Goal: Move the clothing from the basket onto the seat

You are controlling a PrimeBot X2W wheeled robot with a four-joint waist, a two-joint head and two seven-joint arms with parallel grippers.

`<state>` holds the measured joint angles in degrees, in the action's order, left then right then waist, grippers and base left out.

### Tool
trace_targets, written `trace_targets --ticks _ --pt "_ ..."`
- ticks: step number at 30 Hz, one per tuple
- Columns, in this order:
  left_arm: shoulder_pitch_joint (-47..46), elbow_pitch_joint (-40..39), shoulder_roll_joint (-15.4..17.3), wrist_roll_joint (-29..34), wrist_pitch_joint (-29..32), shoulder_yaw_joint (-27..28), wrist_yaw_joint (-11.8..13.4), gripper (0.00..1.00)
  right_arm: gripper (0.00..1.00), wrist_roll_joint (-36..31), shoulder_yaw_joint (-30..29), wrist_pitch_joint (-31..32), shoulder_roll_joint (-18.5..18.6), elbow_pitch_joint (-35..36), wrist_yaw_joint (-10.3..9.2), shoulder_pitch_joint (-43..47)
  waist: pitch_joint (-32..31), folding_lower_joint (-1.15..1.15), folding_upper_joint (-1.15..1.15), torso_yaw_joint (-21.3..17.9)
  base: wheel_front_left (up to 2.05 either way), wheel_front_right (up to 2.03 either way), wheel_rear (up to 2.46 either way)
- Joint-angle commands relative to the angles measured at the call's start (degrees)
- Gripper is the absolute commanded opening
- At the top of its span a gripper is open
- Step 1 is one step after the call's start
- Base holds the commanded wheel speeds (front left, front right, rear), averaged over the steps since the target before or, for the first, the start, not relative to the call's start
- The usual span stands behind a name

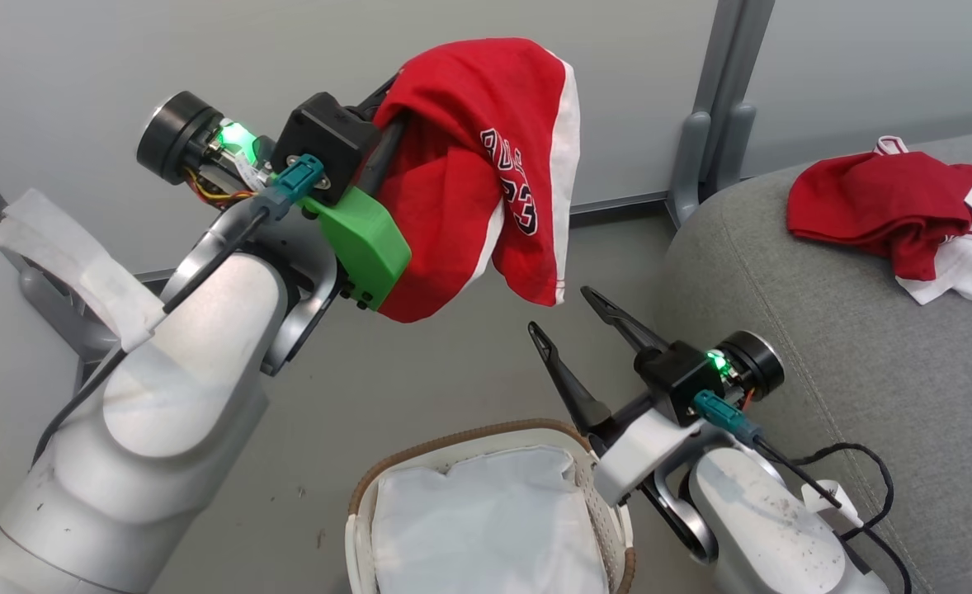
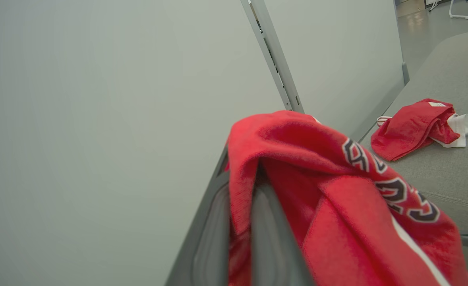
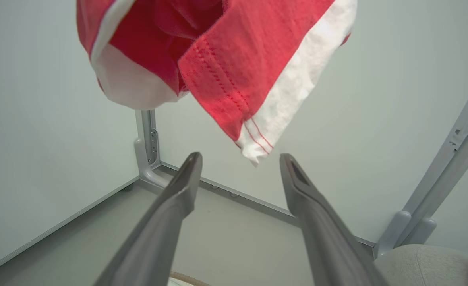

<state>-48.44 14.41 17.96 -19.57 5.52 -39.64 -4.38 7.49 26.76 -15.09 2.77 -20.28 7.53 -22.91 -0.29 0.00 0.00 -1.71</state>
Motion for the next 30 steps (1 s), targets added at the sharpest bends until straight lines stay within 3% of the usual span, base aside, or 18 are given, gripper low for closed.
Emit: trace_targets --ticks 1,14,24,25,26,29,30 --pt "-0.79 -0.26 -0.29 -0.26 0.19 -0.24 -0.13 0.00 1.00 -0.18 -0.06 -0.11 0.23 0.19 -0.08 -1.18 -0.37 0.00 0.00 0.55 0.00 0.00 0.00" --pt "1.74 -0.99 -1.29 -1.04 0.31 -3.03 -0.68 0.00 1.00 -4.15 -0.16 -0.11 0.21 5.00 -0.08 -8.40 -1.10 0.00 0.00 2.00 0.00 0.00 0.00" --pt "4.05 -2.14 -2.68 -2.54 -0.15 -5.03 -0.89 0.00 0.98 -3.90 1.92 -0.11 0.21 -1.01 -0.08 -13.00 -1.29 0.00 0.00 2.72 0.00 0.00 0.00" --pt "4.31 -2.24 -2.78 -2.69 -0.18 -5.19 -0.87 0.00 0.69 -3.61 2.00 -0.11 0.20 -1.41 -0.08 -13.32 -1.30 0.00 0.00 2.79 0.00 0.00 0.00" --pt "4.72 -2.30 -2.97 -3.03 -0.19 -5.32 -0.86 0.00 0.48 -3.14 2.14 -0.11 0.19 -1.89 -0.08 -13.52 -1.29 0.00 0.00 2.86 0.00 0.00 0.00" --pt "5.62 -2.38 -3.04 -3.29 -0.56 -5.53 -0.48 0.00 0.02 -2.24 2.44 -0.11 0.21 -2.62 -0.08 -13.65 -1.22 0.00 0.00 2.93 0.00 0.00 0.00" --pt "6.08 -2.33 -3.03 -3.58 -0.68 -5.47 -0.21 0.00 0.00 -2.04 2.38 -0.11 0.21 -2.76 -0.08 -13.65 -1.17 0.00 0.00 2.93 0.00 0.00 0.00"
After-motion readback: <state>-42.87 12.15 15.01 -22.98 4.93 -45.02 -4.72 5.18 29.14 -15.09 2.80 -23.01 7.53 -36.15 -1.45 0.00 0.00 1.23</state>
